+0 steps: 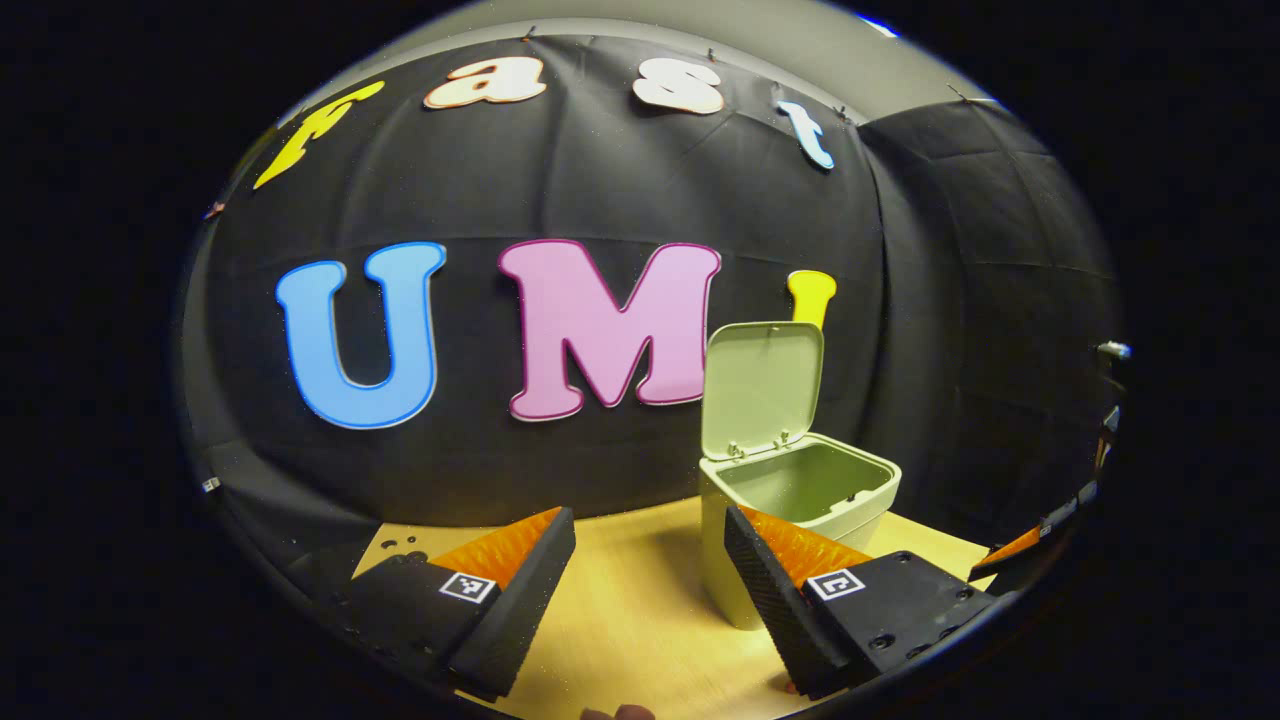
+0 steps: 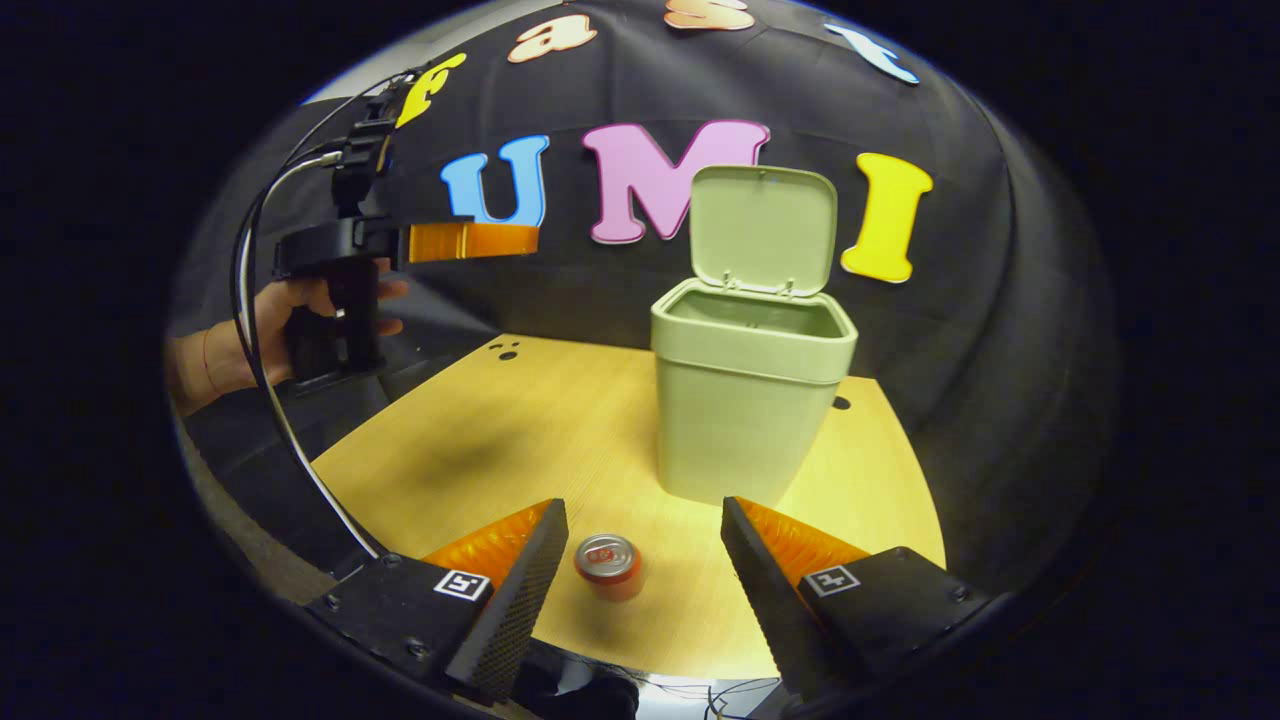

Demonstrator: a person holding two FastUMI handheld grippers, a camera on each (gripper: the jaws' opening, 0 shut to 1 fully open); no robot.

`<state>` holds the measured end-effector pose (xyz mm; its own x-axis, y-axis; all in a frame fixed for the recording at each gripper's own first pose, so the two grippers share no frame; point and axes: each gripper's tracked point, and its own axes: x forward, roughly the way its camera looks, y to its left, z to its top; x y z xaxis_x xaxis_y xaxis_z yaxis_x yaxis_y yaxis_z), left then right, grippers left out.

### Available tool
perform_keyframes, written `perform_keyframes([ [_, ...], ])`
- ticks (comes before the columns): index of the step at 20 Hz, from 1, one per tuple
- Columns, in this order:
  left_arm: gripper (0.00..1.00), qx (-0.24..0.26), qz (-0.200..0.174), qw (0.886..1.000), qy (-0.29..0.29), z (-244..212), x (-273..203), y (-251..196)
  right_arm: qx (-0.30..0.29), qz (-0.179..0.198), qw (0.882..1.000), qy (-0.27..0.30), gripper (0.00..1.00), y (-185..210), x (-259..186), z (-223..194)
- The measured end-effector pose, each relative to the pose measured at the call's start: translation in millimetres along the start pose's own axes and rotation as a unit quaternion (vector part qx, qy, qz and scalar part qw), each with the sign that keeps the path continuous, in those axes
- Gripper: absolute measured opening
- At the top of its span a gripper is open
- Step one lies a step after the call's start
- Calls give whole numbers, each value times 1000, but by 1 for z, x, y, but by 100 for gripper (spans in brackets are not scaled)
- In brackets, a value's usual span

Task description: Press the lid of the desktop garbage bin to open it, pick up the crumpled paper on the desktop and throw it into the bin, then pick up the pop can on the desktop and drop it into the bin, and finally close the garbage bin lid.

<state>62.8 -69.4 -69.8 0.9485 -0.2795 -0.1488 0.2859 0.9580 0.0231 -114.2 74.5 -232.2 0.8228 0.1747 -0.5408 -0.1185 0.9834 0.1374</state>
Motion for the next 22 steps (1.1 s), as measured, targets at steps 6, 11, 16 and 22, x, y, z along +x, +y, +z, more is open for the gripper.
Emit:
perform_keyframes([
  [6, 97, -20, 46, 998, 29, -37, -52, 39, -34, 39, 997, 50, 98, 20, 36, -36],
  [11, 100, -27, 74, 996, 43, -58, -76, 51, -39, 61, 994, 86, 98, 26, 61, -60],
  [16, 98, -34, 91, 993, 62, -82, -90, 58, -57, 71, 988, 124, 97, 27, 78, -91],
  [22, 98, -36, 116, 990, 74, -94, -99, 76, -71, 66, 982, 159, 98, 21, 92, -119],
])
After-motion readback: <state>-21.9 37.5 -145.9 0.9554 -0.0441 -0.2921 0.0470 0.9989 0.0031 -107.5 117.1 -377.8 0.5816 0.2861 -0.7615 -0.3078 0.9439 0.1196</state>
